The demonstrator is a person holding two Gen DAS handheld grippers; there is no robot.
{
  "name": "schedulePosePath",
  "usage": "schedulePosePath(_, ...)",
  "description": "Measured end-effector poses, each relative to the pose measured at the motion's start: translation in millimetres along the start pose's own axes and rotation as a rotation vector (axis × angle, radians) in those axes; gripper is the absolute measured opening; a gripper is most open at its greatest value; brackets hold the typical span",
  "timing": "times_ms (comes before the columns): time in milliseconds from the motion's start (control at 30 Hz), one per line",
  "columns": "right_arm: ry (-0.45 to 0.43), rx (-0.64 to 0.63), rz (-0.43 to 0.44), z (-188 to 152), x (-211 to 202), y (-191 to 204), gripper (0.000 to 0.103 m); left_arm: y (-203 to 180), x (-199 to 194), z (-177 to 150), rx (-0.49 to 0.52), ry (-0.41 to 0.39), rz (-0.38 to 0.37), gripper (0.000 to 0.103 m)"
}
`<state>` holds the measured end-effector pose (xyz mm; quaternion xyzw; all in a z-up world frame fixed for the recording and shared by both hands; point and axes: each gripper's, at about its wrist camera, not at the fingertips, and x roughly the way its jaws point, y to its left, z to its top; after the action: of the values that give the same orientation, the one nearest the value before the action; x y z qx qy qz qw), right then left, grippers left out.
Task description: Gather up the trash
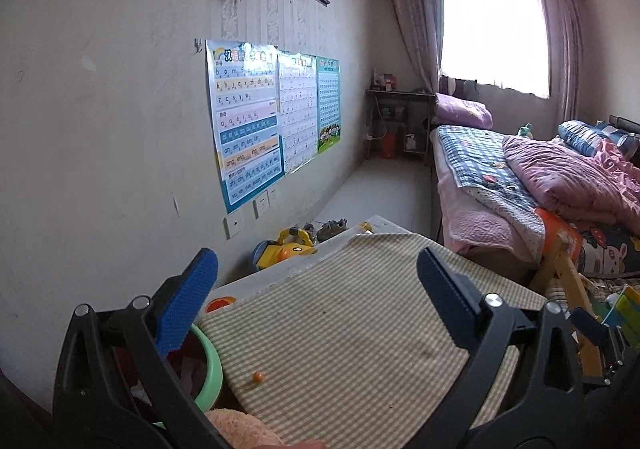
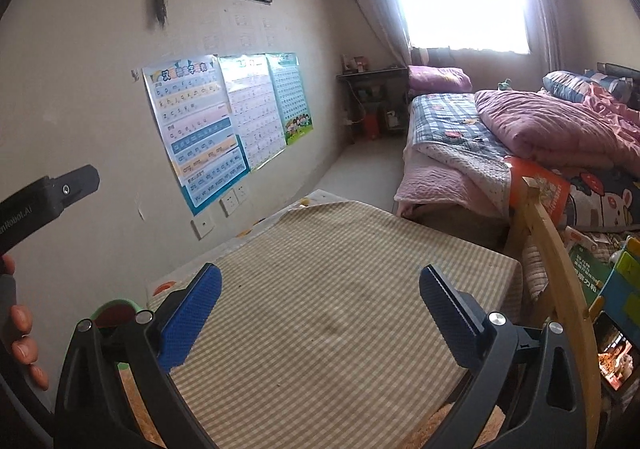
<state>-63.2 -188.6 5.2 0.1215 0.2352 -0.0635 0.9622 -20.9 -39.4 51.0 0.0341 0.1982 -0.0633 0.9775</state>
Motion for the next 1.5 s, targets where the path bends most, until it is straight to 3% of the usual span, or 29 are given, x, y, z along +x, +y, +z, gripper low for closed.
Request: schedulePosePath(1500,0.093,-0.013,-0.015,-18,28,5,0.096,8,25,-16,-0.002,0.092,-0.033,0.098)
